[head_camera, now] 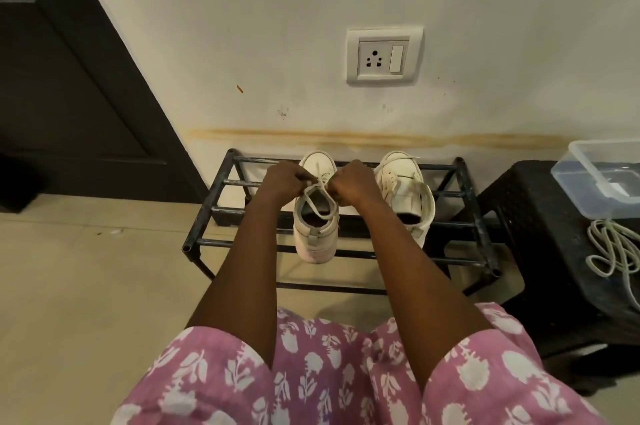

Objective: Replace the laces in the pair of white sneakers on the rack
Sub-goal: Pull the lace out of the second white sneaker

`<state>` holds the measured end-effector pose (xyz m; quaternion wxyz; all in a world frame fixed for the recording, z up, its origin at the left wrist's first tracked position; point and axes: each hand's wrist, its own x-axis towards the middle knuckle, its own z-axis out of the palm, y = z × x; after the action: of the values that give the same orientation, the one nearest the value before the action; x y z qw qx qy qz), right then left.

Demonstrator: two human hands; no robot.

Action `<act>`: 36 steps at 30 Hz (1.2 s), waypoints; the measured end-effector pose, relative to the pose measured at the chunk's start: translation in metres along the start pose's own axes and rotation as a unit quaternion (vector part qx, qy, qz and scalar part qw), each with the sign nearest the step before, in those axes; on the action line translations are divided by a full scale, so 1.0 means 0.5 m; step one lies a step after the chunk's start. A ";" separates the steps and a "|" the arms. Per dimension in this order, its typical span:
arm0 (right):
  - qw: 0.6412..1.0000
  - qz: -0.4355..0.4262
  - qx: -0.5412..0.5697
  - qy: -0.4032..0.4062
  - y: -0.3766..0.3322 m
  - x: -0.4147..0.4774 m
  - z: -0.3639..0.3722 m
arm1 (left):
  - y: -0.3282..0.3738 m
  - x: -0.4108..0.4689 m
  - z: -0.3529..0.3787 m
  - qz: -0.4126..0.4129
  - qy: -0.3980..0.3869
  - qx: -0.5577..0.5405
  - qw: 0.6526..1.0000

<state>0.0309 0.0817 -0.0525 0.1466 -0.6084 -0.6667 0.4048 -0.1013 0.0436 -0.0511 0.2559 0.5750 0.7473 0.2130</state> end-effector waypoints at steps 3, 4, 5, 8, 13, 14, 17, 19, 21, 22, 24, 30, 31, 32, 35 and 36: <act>1.000 -0.002 0.016 -0.005 -0.002 0.002 0.000 | -0.003 0.005 -0.005 0.015 -0.006 0.025 1.000; 1.000 -0.005 0.024 -0.003 -0.003 0.001 -0.001 | -0.004 0.007 -0.007 0.014 -0.010 0.018 1.000; 0.999 -0.004 0.040 -0.005 -0.005 -0.003 -0.001 | -0.003 0.007 -0.007 0.012 -0.012 0.008 1.000; 0.997 0.007 0.068 -0.020 -0.006 -0.009 -0.001 | 0.004 0.009 -0.007 0.022 -0.014 0.026 0.999; 0.995 0.020 0.102 -0.002 -0.009 -0.011 0.000 | 0.018 0.003 0.007 0.023 -0.020 0.107 0.994; 0.993 0.024 0.113 0.000 -0.008 -0.012 -0.001 | 0.018 0.001 0.009 0.020 -0.026 0.115 0.993; 0.989 0.039 0.142 -0.001 -0.005 -0.014 -0.004 | 0.006 0.004 0.011 -0.002 -0.054 0.089 0.995; 0.987 0.044 0.154 -0.004 -0.005 -0.015 -0.003 | -0.007 0.008 0.011 -0.031 -0.075 0.000 0.997; 0.986 0.045 0.159 -0.005 -0.005 -0.018 -0.002 | -0.012 0.003 0.008 -0.070 -0.091 -0.159 0.980; 0.986 0.044 0.161 -0.007 -0.005 -0.017 -0.001 | -0.012 0.001 0.005 -0.082 -0.095 -0.220 0.967; 0.986 0.036 0.162 -0.009 -0.007 -0.018 0.001 | -0.015 0.001 0.001 -0.081 -0.105 -0.277 0.952; 0.988 0.034 0.145 -0.041 -0.018 -0.025 0.009 | -0.012 -0.001 -0.002 -0.042 -0.068 -0.192 0.978; 0.981 0.043 0.183 -0.046 -0.016 -0.027 0.009 | -0.009 0.001 -0.001 -0.042 -0.054 -0.186 0.980; 0.973 0.052 0.218 -0.058 -0.014 -0.028 0.008 | -0.006 0.002 0.000 -0.043 -0.043 -0.188 0.980; 0.941 0.077 0.314 -0.105 -0.012 -0.034 0.003 | -0.005 0.003 0.002 -0.059 -0.039 -0.201 0.977; 0.929 0.087 0.342 -0.110 -0.009 -0.032 0.003 | -0.006 0.004 0.004 -0.065 -0.040 -0.215 0.974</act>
<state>0.0304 0.0667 -0.0453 0.2354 -0.5287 -0.4446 0.6837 -0.1027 0.0449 -0.0548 0.4163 0.4651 0.7089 0.3284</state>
